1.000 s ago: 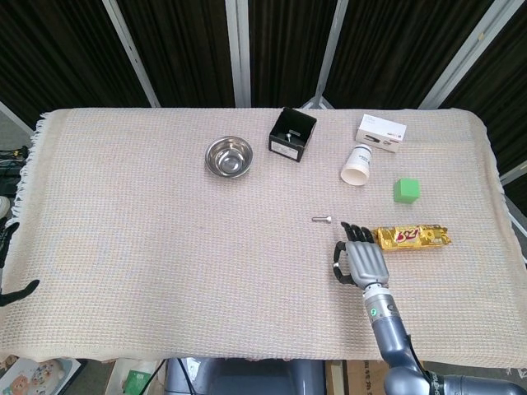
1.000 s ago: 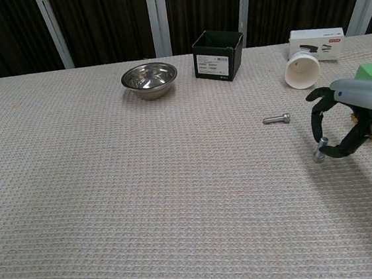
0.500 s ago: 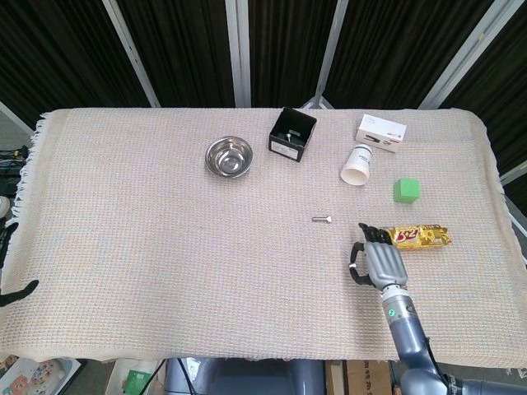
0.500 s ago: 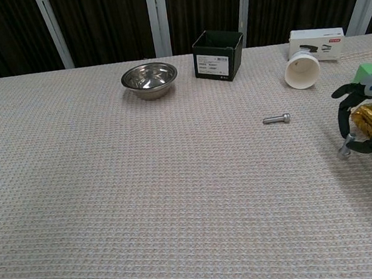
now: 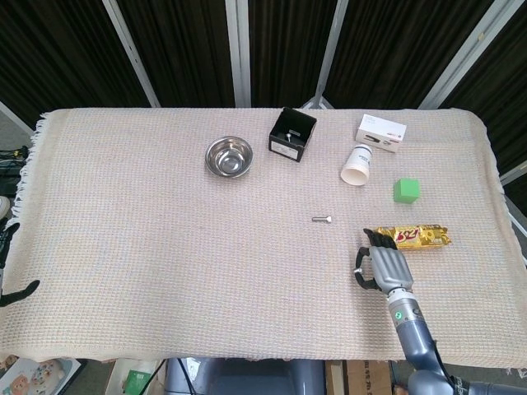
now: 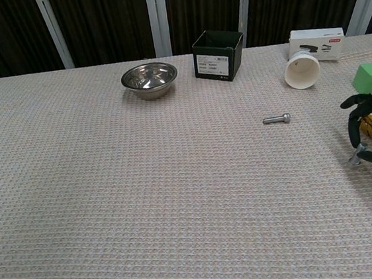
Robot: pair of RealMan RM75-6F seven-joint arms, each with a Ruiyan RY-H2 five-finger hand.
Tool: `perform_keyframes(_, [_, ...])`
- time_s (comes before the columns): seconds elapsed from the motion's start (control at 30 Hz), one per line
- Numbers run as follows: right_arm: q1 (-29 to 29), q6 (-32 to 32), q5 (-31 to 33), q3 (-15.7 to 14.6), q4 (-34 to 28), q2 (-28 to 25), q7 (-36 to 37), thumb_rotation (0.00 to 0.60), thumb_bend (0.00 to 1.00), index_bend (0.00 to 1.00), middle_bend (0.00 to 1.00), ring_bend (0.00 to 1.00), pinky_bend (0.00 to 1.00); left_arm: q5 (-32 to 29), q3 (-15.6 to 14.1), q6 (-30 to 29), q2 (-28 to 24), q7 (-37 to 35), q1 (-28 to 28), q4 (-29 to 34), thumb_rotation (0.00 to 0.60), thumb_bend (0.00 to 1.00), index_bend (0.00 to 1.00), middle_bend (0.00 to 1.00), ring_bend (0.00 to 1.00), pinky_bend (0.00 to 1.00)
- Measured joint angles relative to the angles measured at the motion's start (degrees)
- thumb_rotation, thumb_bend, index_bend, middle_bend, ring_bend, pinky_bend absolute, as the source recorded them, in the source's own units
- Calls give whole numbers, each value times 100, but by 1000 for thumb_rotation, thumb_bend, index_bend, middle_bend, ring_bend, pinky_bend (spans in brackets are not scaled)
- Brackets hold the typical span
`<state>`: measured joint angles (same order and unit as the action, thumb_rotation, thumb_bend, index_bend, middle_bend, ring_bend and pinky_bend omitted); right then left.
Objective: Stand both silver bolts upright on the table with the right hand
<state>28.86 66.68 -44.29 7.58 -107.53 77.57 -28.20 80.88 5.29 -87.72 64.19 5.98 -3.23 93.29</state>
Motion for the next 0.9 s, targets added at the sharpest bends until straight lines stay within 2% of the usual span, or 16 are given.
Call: perform_keyframes(0.9, [103,-97,160,-126,12,-91,-29,600,369,592,69,8,0,6,-7,-17,11,59,7,19,600,11,102,19,0,0])
